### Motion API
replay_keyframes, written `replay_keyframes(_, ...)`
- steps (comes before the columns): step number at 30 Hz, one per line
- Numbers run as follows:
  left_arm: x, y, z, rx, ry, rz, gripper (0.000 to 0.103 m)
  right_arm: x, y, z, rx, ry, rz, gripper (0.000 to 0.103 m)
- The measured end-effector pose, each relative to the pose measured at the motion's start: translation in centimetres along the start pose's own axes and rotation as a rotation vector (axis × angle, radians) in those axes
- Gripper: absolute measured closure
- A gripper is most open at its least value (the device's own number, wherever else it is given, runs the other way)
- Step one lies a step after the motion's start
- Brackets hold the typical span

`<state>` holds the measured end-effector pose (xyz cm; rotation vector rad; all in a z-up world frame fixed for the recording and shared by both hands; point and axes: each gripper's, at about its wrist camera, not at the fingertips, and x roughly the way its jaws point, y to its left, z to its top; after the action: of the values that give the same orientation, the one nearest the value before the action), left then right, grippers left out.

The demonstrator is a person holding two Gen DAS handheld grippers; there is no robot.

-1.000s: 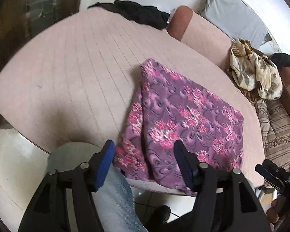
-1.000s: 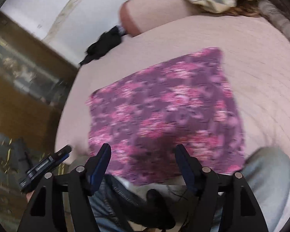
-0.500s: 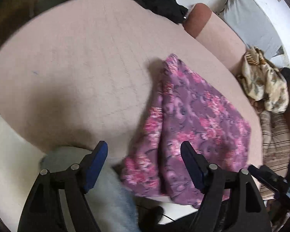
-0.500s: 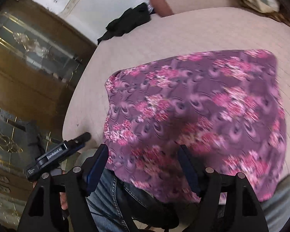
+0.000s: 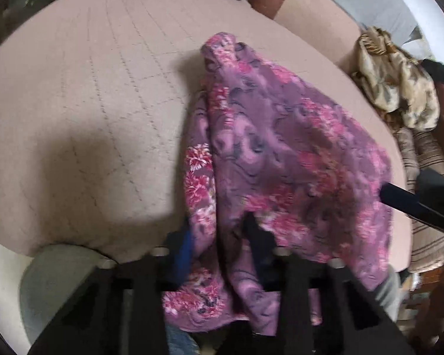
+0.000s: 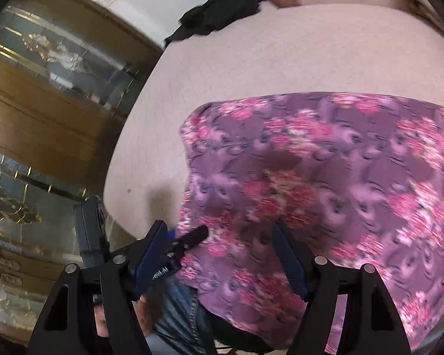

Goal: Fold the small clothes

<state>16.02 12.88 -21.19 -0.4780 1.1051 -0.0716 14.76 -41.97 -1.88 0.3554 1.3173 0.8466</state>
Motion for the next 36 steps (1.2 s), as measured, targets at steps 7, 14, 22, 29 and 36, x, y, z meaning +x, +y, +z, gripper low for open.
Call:
replay_keyframes(7,-2.0,-1.4,-1.4,0.019,-0.12,-0.036,0.089,5.6,4.9,4.1,-0.078,0.206,0.0,0.03)
replay_keyframes(14,-2.5,-2.1,-1.5,0.016,-0.143,-0.04,0.089,12.4,7.7,7.7,-0.144,0.339,-0.152,0.039)
replay_keyframes(22,-3.0,-2.1,-1.8,0.037,-0.142,-0.008,0.09,17.7,8.5,6.2,-0.268,0.506,-0.459,0.074)
replay_keyframes(29,-7.2,-5.2,-1.4,0.149,-0.209,0.0,0.09,10.7,9.4,6.7,-0.276,0.364,-0.358,0.09)
replay_keyframes(36,-12.4,-15.4,-2.8,0.426,-0.236,0.046,0.09,-6.0,2.9,3.4,-0.069,0.013,0.007,0.09)
